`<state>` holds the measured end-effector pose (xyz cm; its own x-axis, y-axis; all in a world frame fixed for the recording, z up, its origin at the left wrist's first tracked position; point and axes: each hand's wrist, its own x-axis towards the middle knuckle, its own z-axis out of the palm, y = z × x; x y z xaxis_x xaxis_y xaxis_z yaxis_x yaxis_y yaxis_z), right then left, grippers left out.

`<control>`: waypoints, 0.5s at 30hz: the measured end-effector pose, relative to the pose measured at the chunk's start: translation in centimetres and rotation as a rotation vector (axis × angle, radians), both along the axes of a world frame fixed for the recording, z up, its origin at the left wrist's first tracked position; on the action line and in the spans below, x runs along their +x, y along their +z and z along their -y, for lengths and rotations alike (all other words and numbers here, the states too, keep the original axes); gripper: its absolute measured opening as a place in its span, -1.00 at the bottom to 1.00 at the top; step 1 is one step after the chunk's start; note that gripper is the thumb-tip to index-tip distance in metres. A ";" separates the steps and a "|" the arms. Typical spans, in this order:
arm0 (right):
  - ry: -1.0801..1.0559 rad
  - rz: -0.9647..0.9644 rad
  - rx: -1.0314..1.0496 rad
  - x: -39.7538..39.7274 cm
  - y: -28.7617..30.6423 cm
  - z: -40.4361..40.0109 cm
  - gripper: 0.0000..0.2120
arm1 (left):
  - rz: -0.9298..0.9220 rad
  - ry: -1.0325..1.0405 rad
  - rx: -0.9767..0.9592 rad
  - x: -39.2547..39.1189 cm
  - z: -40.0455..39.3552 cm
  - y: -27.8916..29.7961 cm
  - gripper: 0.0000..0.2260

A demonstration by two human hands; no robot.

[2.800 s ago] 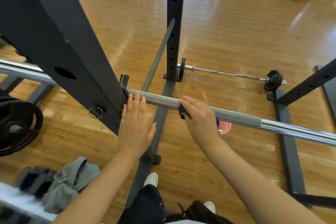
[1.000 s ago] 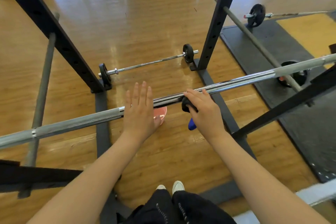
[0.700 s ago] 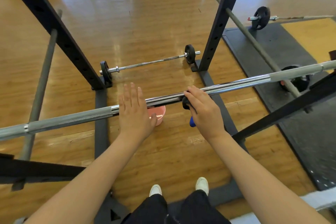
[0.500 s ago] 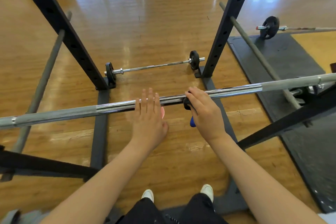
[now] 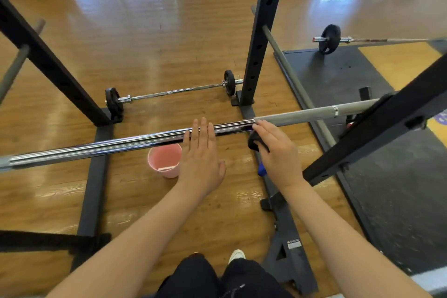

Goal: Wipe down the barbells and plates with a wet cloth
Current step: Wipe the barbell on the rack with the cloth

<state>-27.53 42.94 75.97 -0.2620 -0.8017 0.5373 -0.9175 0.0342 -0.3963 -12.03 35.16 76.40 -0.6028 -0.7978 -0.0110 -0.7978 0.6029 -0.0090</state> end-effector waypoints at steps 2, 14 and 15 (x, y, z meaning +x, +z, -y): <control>-0.026 0.038 0.004 -1.0 0.1 -0.1 -0.61 | 0.009 -0.027 -0.006 -0.8 0.3 0.2 -0.26; -0.017 0.093 0.118 -3.6 0.2 3.4 -0.66 | 0.039 -0.340 -0.247 -7.0 4.9 -0.3 -0.34; 0.015 0.075 0.124 -3.5 -0.4 3.6 -0.68 | 0.023 -0.339 -0.264 -6.9 5.0 -0.6 -0.34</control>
<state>-31.01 39.34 75.56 -0.2851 -0.8647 0.4135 -0.8863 0.0736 -0.4572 -18.92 30.15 75.85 -0.8333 -0.5320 0.1504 -0.5528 0.8053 -0.2140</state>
